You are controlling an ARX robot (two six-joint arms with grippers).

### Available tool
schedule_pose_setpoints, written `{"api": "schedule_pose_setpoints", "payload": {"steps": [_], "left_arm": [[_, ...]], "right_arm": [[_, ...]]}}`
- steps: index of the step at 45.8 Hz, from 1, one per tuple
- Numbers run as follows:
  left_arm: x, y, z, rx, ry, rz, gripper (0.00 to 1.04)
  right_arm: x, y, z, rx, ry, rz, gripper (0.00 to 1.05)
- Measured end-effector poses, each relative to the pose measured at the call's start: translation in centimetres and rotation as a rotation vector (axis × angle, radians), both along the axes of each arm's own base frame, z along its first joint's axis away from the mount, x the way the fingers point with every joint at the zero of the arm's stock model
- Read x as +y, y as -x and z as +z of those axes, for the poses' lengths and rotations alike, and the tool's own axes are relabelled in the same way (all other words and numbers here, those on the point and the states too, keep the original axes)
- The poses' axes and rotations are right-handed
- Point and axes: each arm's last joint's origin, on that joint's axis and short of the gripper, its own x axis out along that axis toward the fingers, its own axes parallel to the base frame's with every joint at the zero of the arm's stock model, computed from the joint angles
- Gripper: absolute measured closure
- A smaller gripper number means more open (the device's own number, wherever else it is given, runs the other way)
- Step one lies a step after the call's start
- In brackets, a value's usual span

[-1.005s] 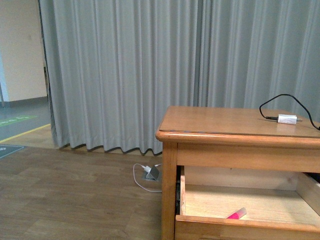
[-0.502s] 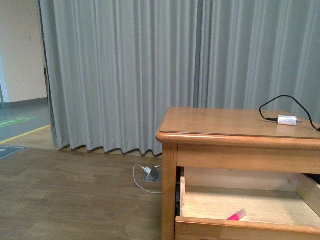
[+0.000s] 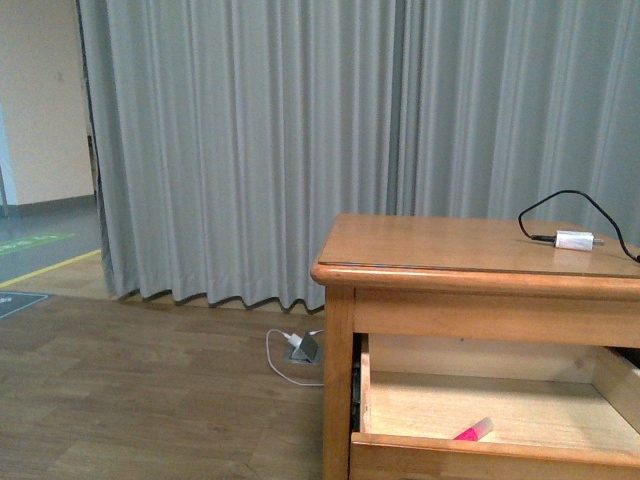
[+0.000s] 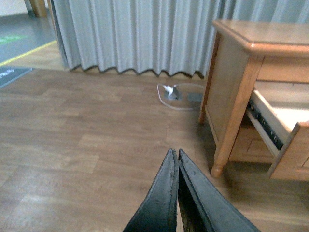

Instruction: Place pink marker in drawer with both arms

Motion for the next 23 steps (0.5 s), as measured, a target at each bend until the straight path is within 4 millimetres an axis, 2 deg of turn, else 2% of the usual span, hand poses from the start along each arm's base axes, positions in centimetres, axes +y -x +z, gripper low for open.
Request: {"api": "schedule_pose_setpoints", "payload": {"steps": [14, 18, 23], "left_arm": [[0.00, 0.18, 0.11, -0.017, 0.000, 0.000, 1.01], [0.00, 0.18, 0.12, -0.018, 0.000, 0.000, 0.87], [0.00, 0.18, 0.12, -0.018, 0.000, 0.000, 0.69]], "right_arm": [[0.01, 0.02, 0.02, -0.001, 0.000, 0.000, 0.08], [0.01, 0.02, 0.04, -0.009, 0.007, -0.010, 0.08], [-0.13, -0.43, -0.13, -0.069, 0.058, -0.120, 0.08]]}}
